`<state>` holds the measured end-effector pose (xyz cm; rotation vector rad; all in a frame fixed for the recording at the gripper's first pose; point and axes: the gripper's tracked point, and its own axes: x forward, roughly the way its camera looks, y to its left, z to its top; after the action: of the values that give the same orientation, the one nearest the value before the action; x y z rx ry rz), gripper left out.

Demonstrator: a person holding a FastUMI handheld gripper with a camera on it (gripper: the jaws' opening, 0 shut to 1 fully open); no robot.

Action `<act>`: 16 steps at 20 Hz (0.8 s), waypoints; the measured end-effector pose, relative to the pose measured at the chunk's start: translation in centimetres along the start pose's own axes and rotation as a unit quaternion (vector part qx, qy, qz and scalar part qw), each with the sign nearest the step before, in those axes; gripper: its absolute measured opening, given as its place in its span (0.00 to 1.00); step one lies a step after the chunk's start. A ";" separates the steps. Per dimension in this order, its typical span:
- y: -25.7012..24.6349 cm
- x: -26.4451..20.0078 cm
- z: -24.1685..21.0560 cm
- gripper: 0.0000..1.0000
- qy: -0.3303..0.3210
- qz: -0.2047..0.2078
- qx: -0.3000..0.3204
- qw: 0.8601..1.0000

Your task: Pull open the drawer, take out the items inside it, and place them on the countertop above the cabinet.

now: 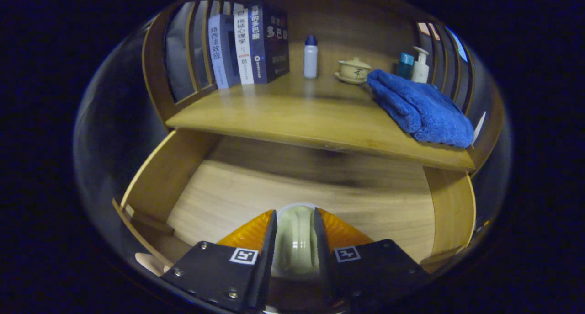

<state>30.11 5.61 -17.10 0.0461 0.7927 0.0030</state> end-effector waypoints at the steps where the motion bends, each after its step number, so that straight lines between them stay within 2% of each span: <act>1: 0.0 0.4 -0.3 0.46 0.010 0.000 0.004 1.000; 5: -0.6 2.9 -1.2 0.46 0.030 -0.004 0.002 1.000; 6: -0.4 1.9 -1.2 0.32 0.026 -0.001 0.006 1.000; 8: -0.7 2.7 -1.6 0.31 0.019 -0.004 0.012 1.000; 9: -0.9 2.5 -1.1 0.15 0.019 -0.001 0.012 1.000; 16: 0.4 -2.0 2.0 0.15 -0.051 0.034 0.018 0.998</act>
<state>30.15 5.93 -14.25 0.1065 0.6882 0.0515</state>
